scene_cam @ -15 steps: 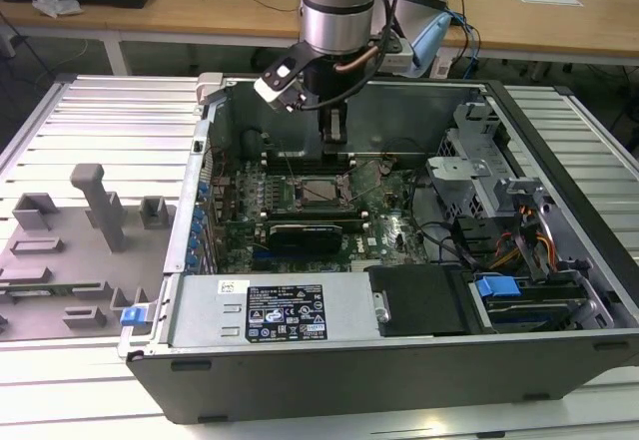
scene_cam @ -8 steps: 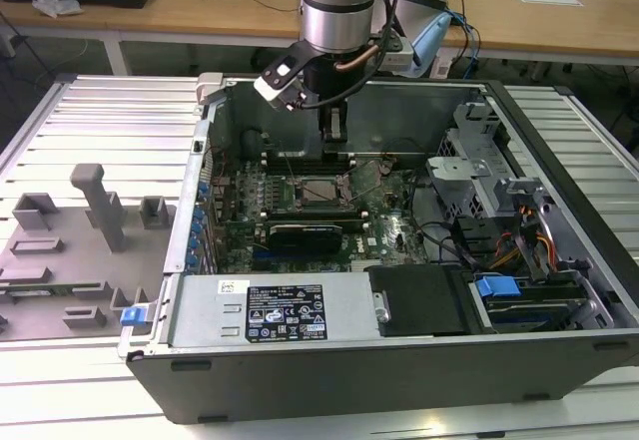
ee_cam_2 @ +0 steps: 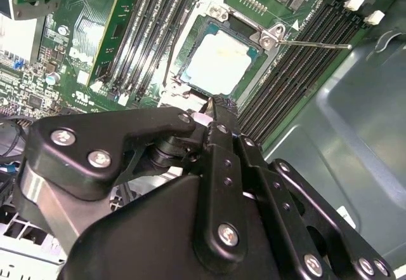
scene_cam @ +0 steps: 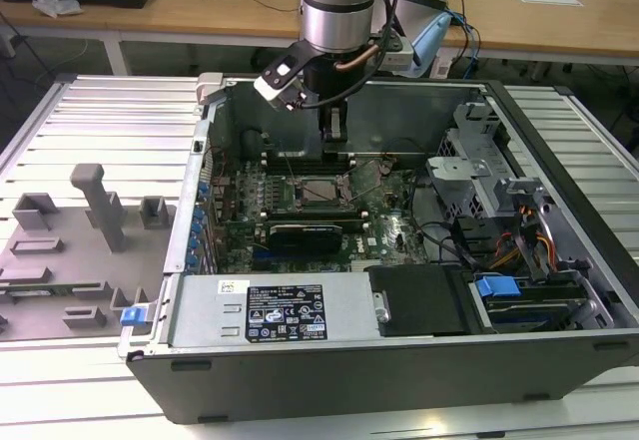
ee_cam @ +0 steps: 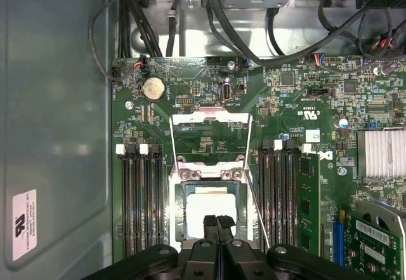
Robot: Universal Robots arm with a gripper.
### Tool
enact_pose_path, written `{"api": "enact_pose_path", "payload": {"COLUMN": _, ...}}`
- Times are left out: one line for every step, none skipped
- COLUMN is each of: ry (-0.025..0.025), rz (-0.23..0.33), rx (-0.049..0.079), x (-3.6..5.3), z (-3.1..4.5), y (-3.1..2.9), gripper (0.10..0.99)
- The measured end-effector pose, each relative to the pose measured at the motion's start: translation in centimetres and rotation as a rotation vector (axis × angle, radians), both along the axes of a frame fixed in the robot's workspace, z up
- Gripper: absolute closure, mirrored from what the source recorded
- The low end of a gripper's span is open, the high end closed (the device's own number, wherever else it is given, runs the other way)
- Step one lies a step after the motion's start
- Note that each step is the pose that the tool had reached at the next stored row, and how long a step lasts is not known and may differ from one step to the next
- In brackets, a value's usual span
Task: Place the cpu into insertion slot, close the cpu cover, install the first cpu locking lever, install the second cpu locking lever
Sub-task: 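Close the cpu cover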
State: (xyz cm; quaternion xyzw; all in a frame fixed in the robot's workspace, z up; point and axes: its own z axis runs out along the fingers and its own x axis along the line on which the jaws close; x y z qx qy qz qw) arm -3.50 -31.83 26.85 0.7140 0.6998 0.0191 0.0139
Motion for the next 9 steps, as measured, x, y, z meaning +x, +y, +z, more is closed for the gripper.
{"api": "enact_pose_path", "payload": {"ry": 0.0, "rz": 0.0, "rx": 0.0, "x": 0.0, "z": 0.0, "y": 0.0, "gripper": 0.98}}
{"api": "enact_pose_path", "payload": {"ry": 0.0, "rz": 0.0, "rx": 0.0, "x": 0.0, "z": 0.0, "y": 0.0, "gripper": 0.98}}
{"api": "enact_pose_path", "payload": {"ry": 0.0, "rz": 0.0, "rx": 0.0, "x": 0.0, "z": 0.01, "y": 0.0, "gripper": 0.98}}
{"api": "enact_pose_path", "payload": {"ry": 0.0, "rz": 0.0, "rx": 0.0, "x": 0.0, "z": 0.01, "y": 0.0, "gripper": 0.98}}
{"api": "enact_pose_path", "payload": {"ry": 0.0, "rz": 0.0, "rx": 0.0, "x": 0.03, "z": 0.01, "y": 0.0, "gripper": 0.98}}
{"api": "enact_pose_path", "payload": {"ry": 0.0001, "rz": 0.0, "rx": 0.0, "x": 0.07, "z": 0.02, "y": 0.0, "gripper": 0.98}}
{"api": "enact_pose_path", "payload": {"ry": 0.0001, "rz": 0.0, "rx": 0.0, "x": 0.15, "z": 0.02, "y": 0.0, "gripper": 0.98}}
{"api": "enact_pose_path", "payload": {"ry": 0.0001, "rz": 0.0, "rx": 0.0, "x": 0.24, "z": 0.02, "y": 0.0, "gripper": 0.98}}
{"api": "enact_pose_path", "payload": {"ry": 0.0001, "rz": 0.0, "rx": 0.0, "x": 0.42, "z": 0.02, "y": 0.0, "gripper": 0.98}}
